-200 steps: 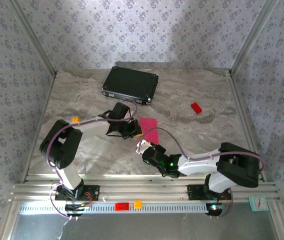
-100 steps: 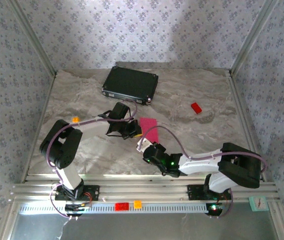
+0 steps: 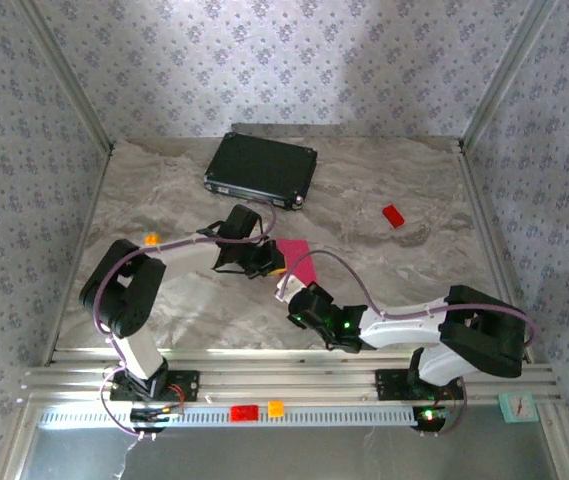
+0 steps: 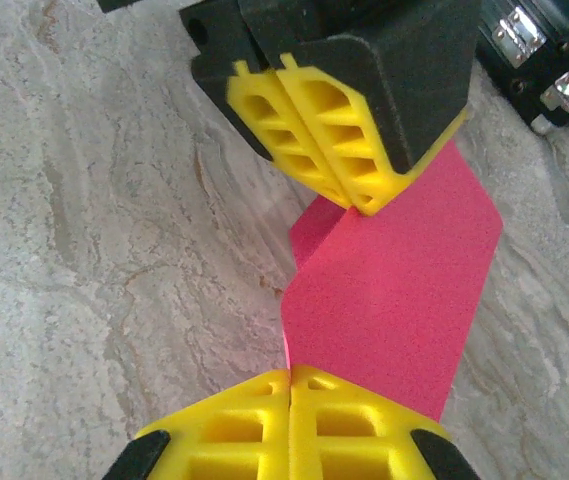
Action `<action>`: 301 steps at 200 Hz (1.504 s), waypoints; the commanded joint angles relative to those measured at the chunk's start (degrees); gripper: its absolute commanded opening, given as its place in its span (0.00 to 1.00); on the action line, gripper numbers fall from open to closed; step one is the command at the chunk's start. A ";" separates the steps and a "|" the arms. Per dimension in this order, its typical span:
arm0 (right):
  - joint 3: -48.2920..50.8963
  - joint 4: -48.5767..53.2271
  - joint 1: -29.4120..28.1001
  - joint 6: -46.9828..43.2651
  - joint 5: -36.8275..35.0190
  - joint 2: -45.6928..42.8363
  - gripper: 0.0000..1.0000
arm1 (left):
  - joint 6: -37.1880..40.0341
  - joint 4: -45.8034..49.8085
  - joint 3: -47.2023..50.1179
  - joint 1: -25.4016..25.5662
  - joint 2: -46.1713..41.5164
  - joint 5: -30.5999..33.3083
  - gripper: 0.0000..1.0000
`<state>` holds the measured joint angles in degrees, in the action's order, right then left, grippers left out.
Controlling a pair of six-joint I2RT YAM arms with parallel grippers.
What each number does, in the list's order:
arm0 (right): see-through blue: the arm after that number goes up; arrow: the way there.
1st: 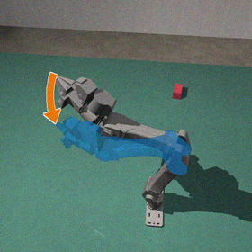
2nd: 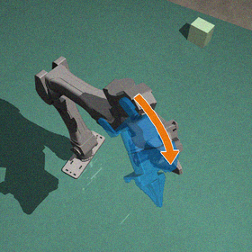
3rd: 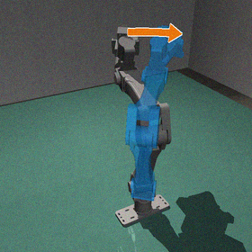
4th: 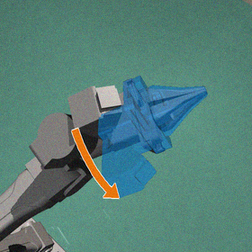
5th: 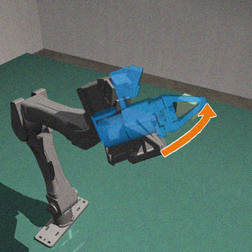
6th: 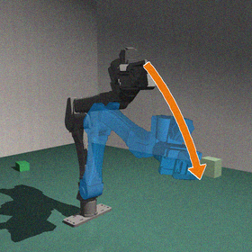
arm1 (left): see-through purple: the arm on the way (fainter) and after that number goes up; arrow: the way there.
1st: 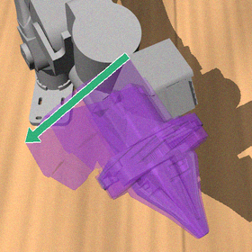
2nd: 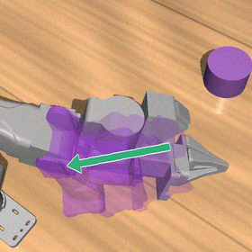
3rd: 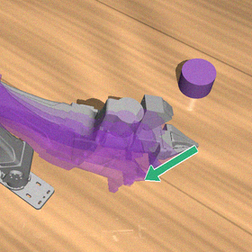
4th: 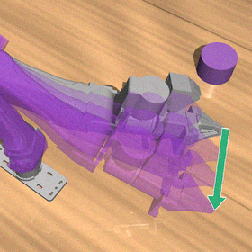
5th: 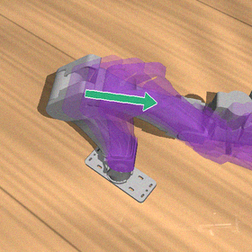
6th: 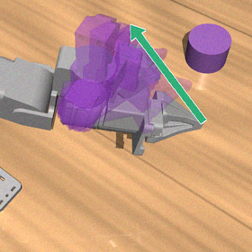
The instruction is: Fold a paper plane with a square sheet of paper (pick it up from the middle)
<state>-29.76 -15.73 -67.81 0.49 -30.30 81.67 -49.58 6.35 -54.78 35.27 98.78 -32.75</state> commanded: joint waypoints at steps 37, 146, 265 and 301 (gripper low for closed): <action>-1.92 12.50 12.45 24.52 24.51 -4.98 0.00 | 0.14 1.46 0.91 -0.83 -2.91 3.12 0.71; -5.31 7.31 24.20 37.06 54.24 -2.11 0.00 | 1.81 3.74 0.26 -2.77 -6.40 4.42 0.65; -2.62 1.04 24.78 39.17 53.53 1.88 0.00 | 6.66 7.32 -8.90 -2.59 1.47 -2.12 0.19; -1.88 -0.96 25.42 40.03 55.40 3.39 0.00 | 9.44 10.68 -14.00 -1.63 6.49 -2.67 0.14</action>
<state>-32.51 -14.46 -42.70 39.07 23.90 83.70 -43.27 12.99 -64.71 32.80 102.13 -33.61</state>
